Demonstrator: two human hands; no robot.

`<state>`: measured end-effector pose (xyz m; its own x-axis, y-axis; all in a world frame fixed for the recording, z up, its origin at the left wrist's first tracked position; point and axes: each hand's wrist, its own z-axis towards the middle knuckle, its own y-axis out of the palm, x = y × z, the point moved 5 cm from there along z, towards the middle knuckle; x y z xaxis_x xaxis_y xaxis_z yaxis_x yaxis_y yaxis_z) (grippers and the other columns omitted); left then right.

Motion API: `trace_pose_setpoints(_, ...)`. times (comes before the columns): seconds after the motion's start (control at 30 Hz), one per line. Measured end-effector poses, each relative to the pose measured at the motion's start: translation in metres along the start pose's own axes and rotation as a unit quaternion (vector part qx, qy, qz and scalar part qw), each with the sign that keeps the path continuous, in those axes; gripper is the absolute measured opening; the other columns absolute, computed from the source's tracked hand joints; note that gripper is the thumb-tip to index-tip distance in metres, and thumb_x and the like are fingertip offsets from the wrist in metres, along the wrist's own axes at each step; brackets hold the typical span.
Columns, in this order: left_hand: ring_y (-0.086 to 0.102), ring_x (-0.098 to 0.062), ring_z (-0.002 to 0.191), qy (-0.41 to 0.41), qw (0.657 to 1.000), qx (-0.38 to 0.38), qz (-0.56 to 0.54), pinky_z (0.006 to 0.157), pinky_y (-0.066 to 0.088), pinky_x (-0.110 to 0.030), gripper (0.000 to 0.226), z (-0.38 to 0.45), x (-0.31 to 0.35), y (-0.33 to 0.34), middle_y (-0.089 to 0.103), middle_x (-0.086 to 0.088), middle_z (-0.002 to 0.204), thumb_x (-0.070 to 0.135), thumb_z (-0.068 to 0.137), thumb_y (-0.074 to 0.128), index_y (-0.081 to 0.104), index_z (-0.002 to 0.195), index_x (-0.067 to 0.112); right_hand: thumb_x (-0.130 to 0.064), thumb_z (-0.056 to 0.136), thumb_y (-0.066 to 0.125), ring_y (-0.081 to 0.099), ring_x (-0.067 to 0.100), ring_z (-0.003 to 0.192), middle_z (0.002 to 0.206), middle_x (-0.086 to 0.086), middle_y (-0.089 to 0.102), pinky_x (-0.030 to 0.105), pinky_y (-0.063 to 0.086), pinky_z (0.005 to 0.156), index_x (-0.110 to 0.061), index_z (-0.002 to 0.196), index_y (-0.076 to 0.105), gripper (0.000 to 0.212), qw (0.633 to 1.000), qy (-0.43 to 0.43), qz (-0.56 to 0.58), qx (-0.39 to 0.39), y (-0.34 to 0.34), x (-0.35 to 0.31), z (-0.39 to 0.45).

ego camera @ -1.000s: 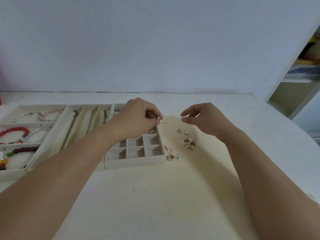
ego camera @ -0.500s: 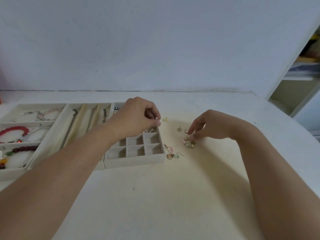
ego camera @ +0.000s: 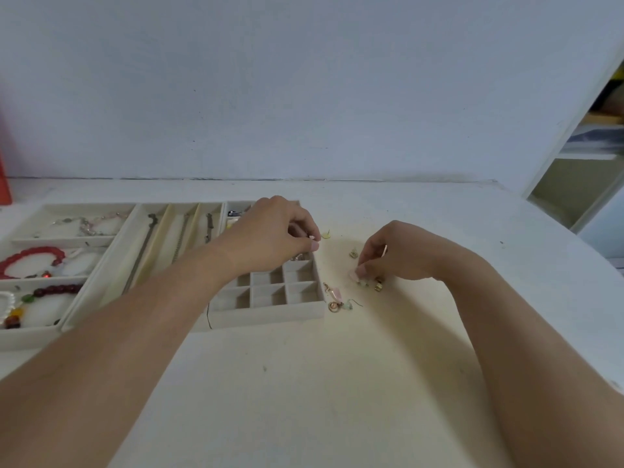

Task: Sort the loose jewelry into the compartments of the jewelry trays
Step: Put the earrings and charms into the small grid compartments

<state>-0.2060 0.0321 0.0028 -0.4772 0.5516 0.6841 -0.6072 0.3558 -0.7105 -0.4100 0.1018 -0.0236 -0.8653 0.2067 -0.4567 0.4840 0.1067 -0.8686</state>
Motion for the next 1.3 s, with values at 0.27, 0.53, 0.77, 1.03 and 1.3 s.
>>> trace_pose_setpoints(0.27,0.069,0.0,0.068,0.001,1.0,0.0,0.005,0.067,0.052,-0.012,0.005,0.0,0.002,0.001,0.075,0.007,0.075,0.019,0.083,0.081,0.079,0.087,0.021,-0.041,0.083,0.08,0.05,-0.003,0.05,0.069,-0.015,0.067,0.014,0.039,0.051,-0.03,0.076,0.075,0.014,0.999,-0.009,0.019,0.026,-0.001,-0.004,0.002)
trace_pose_setpoints(0.53,0.066,0.002,0.066,0.014,1.0,-0.006,-0.024,0.056,0.044,-0.005,0.013,0.0,0.005,0.005,0.073,0.012,0.071,0.027,0.074,0.088,0.079,0.082,0.026,-0.033,0.087,0.077,0.054,0.009,0.07,0.079,-0.005,0.07,0.022,0.039,0.064,-0.022,0.081,0.076,0.012,0.964,-0.093,0.248,0.021,-0.008,-0.022,-0.004)
trace_pose_setpoints(0.77,0.068,-0.003,0.067,0.042,0.998,0.003,-0.046,0.063,0.053,-0.013,0.009,0.001,0.008,0.004,0.073,0.013,0.073,0.028,0.077,0.087,0.079,0.08,0.029,-0.024,0.092,0.072,0.051,0.012,0.075,0.085,-0.001,0.066,0.025,0.039,0.062,-0.016,0.088,0.076,0.01,0.935,-0.094,0.341,-0.029,0.004,-0.028,-0.002)
trace_pose_setpoints(1.03,0.068,-0.002,0.065,0.035,0.999,0.01,-0.02,0.066,0.055,-0.021,0.005,0.0,0.006,0.002,0.073,0.013,0.071,0.03,0.081,0.083,0.079,0.082,0.028,-0.019,0.091,0.073,0.059,0.011,0.074,0.089,-0.001,0.071,0.026,0.044,0.066,-0.017,0.088,0.076,0.004,0.915,-0.064,0.398,-0.008,0.012,-0.029,0.002)
trace_pose_setpoints(1.3,0.071,-0.017,0.066,0.015,0.999,0.039,-0.031,0.064,0.055,-0.025,0.01,0.001,0.004,-0.004,0.074,0.003,0.068,0.03,0.081,0.083,0.078,0.076,0.024,-0.013,0.094,0.069,0.067,0.015,0.086,0.109,0.008,0.077,0.019,0.052,0.072,-0.009,0.103,0.08,0.015,0.893,-0.087,0.441,0.002,0.014,-0.035,0.004)
